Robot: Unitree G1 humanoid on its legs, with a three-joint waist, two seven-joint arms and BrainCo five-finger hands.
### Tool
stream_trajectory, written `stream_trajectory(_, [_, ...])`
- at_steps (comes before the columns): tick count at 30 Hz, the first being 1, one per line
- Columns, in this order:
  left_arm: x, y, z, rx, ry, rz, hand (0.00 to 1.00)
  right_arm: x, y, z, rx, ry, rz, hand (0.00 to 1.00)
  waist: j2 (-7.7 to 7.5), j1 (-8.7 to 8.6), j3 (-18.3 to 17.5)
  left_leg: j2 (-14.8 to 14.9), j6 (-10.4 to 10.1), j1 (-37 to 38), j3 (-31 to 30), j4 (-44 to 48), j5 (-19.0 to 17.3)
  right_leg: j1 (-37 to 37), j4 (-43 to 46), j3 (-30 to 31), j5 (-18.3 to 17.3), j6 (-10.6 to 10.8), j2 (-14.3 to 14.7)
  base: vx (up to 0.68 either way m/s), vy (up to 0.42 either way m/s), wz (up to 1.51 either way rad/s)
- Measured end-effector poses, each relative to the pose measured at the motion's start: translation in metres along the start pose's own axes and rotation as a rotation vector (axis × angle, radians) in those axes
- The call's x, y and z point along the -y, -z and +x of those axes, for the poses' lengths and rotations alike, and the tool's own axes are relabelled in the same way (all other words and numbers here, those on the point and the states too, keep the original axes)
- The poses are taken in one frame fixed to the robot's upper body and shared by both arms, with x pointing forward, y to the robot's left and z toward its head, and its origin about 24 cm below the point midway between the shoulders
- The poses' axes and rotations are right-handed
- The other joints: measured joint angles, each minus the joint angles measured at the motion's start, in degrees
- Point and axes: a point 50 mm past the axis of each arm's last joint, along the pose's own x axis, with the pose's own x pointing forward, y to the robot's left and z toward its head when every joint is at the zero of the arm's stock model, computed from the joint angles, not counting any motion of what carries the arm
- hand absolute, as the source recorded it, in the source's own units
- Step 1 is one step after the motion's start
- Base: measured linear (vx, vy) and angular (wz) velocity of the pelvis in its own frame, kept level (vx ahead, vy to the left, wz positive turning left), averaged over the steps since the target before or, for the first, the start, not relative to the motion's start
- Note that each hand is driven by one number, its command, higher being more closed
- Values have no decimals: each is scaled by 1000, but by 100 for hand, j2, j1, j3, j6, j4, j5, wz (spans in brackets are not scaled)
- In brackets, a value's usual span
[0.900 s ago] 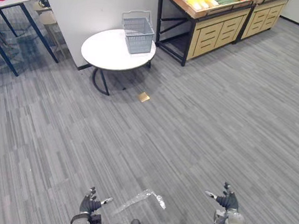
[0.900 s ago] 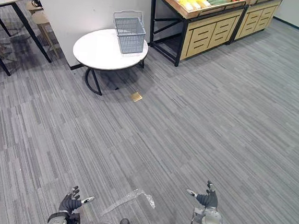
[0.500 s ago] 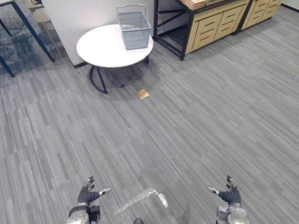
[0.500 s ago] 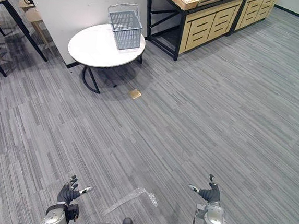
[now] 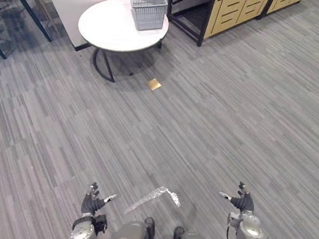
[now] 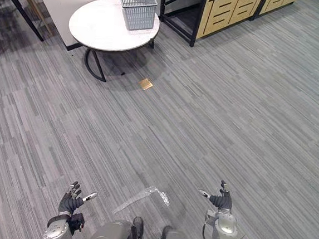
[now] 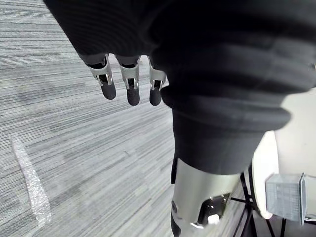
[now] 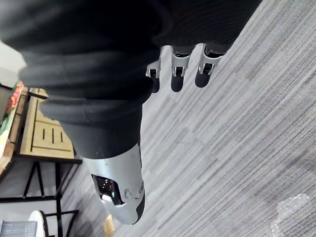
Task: Pick vegetable in the basket
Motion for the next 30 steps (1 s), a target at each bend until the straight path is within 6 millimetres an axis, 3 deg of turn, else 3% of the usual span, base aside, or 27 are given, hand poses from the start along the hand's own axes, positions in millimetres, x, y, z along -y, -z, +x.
stream_trajectory(3, [1, -4, 0, 17, 4, -5, 0, -1, -4, 1, 14, 2, 1, 0, -38, 7, 4, -100, 74, 141, -70, 47, -177, -193, 656, -19, -10, 16, -95, 380, 158, 5])
stream_trajectory(4, [3, -10, 3, 38, 9, -7, 0, -4, -9, 3, 28, -7, 1, 0, -54, -2, 99, -173, 243, 380, -176, -35, -409, -476, 1414, -114, -157, 7, -114, 266, 70, -2])
stream_trajectory(5, [2, -13, 4, 46, 9, -7, 0, -6, -12, 4, 39, -16, 0, 0, -64, 15, 219, -205, 257, 653, -205, -168, -467, -578, 1653, -174, -378, -195, -98, 333, 66, -8])
stream_trajectory(6, [3, -16, 6, 55, 11, -7, 0, -7, -18, 5, 63, -21, 2, 0, 67, 16, 296, -179, 254, 1000, -287, -494, -491, -881, 1387, -368, -530, -461, 29, 282, 49, -5])
stream_trajectory(7, [5, -19, 8, 65, 17, -7, 0, -8, -25, 6, 89, -21, 6, 0, 111, -7, 318, -127, 249, 1169, -346, -679, -488, -1056, 1011, -465, -519, -451, 133, 377, 74, 20])
stream_trajectory(8, [8, -28, 13, 95, 25, -6, 0, -9, -37, 6, 139, -27, 10, 0, 187, -145, 349, -102, 149, 1416, -483, -1077, -420, -1447, 15, -651, -154, -277, 233, 534, 68, 70])
stream_trajectory(9, [8, -34, 16, 113, 28, 1, 0, -11, -41, 5, 163, -36, 9, 0, 139, -288, 379, -155, 21, 1678, -621, -1295, -332, -1732, -620, -722, 328, -249, 202, 587, 48, 95])
stream_trajectory(11, [11, -33, 18, 106, 37, 7, 0, -10, -37, 2, 152, -39, 0, 0, 129, -344, 354, -163, -130, 2071, -794, -1228, -401, -1918, -812, -727, 860, -455, 189, 580, -22, 90])
stream_trajectory(12, [10, -29, 16, 95, 37, 8, 0, -9, -28, -1, 129, -43, -10, 0, 86, -376, 245, -187, -387, 2170, -955, -829, -542, -1914, -917, -764, 1302, -668, 175, 772, -82, 97])
stream_trajectory(13, [14, -20, 13, 63, 36, -9, 0, -6, -24, -3, 116, -47, -31, 0, 263, -440, 186, -42, -530, 2010, -957, -45, -609, -1860, -623, -770, 1706, -1016, 211, 771, -77, 78])
stream_trajectory(14, [16, -17, 13, 51, 36, -18, 0, -7, -25, -2, 118, -52, -34, 0, 408, -405, 169, 128, -736, 1775, -886, 464, -487, -1781, -588, -876, 1591, -1082, 284, 780, -64, 49])
stream_trajectory(15, [17, -13, 11, 34, 33, -30, 0, -14, -30, -1, 134, -76, -31, 0, 517, -398, 213, 342, -989, 1193, -672, 1769, 316, -1482, -734, -953, 1330, -1160, 410, 795, -61, 15])
stream_trajectory(16, [16, -8, 8, 20, 28, -36, 0, -20, -32, -1, 141, -102, -34, 0, 530, -330, 226, 555, -966, 817, -546, 2665, 1186, -1109, -978, -936, 1232, -1167, 517, 968, -92, 12])
stream_trajectory(17, [15, -6, 7, 14, 29, -32, 0, -28, -31, -3, 139, -129, -23, 0, 508, -239, 259, 915, -802, 531, -302, 3628, 1096, -482, -1301, -869, 1120, -1220, 698, 816, -82, 5])
stream_trajectory(18, [15, -7, 8, 16, 30, -30, 0, -31, -31, -4, 138, -133, -7, 0, 447, -220, 295, 1035, -665, 419, -207, 3963, 1008, -149, -1424, -798, 1032, -1220, 725, 902, -52, 18])
stream_trajectory(19, [16, -10, 8, 28, 37, -30, 0, -37, -30, -5, 138, -139, 24, 0, 193, -118, 348, 1117, -369, 99, 53, 4355, 813, 584, -1720, -531, 868, -1222, 650, 709, -17, 20])
stream_trajectory(21, [16, -13, 7, 43, 44, -33, 0, -39, -35, -6, 161, -144, 51, 0, -4, 16, 342, 1076, -236, -568, 282, 4217, 567, 1149, -2095, -357, 737, -1184, 479, 655, 34, -6])
stream_trajectory(22, [17, -13, 7, 45, 51, -34, 0, -38, -39, -4, 173, -141, 55, 0, -38, 41, 364, 986, -257, -935, 334, 3836, 444, 1358, -2245, -287, 691, -1153, 382, 725, 130, -36])
stream_trajectory(24, [17, -12, 7, 41, 58, -33, 0, -38, -46, 2, 186, -137, 60, 0, -53, 127, 455, 723, -319, -1487, 244, 2139, 468, 1692, -2362, -173, 520, -913, 112, 625, 170, -55])
stream_trajectory(25, [18, -10, 6, 36, 62, -31, 0, -36, -47, 3, 189, -134, 56, 0, -29, 180, 476, 602, -546, -1557, 83, 1165, 654, 1836, -2367, -84, 375, -728, -3, 575, 219, -71])
stream_trajectory(26, [19, -6, 3, 22, 63, -36, 0, -31, -46, 4, 184, -120, 50, 0, 152, 228, 452, 575, -823, -1430, -229, -417, 1204, 2117, -2409, 38, 129, -603, -5, 600, 248, -61])
stream_trajectory(27, [18, -3, 2, 13, 59, -33, 0, -30, -44, 4, 173, -114, 49, 0, 193, 248, 465, 641, -711, -1367, -206, -567, 1998, 2263, -2456, 107, -7, -538, 11, 602, 275, -42])
stream_trajectory(28, [22, -7, 7, 14, 67, -32, 0, -32, -38, 5, 138, -107, 51, 0, 33, 240, 442, 425, -288, -1315, -60, -474, 1827, 2298, -2392, 230, -79, -505, -249, 571, 270, -10])
stream_trajectory(30, [26, -17, 11, 51, 75, -41, 0, -32, -38, 5, 143, -105, 44, 0, -1, 204, 430, 286, -52, -1374, 2, 76, 1323, 2159, -1874, 467, 110, -345, -441, 613, 293, -8])
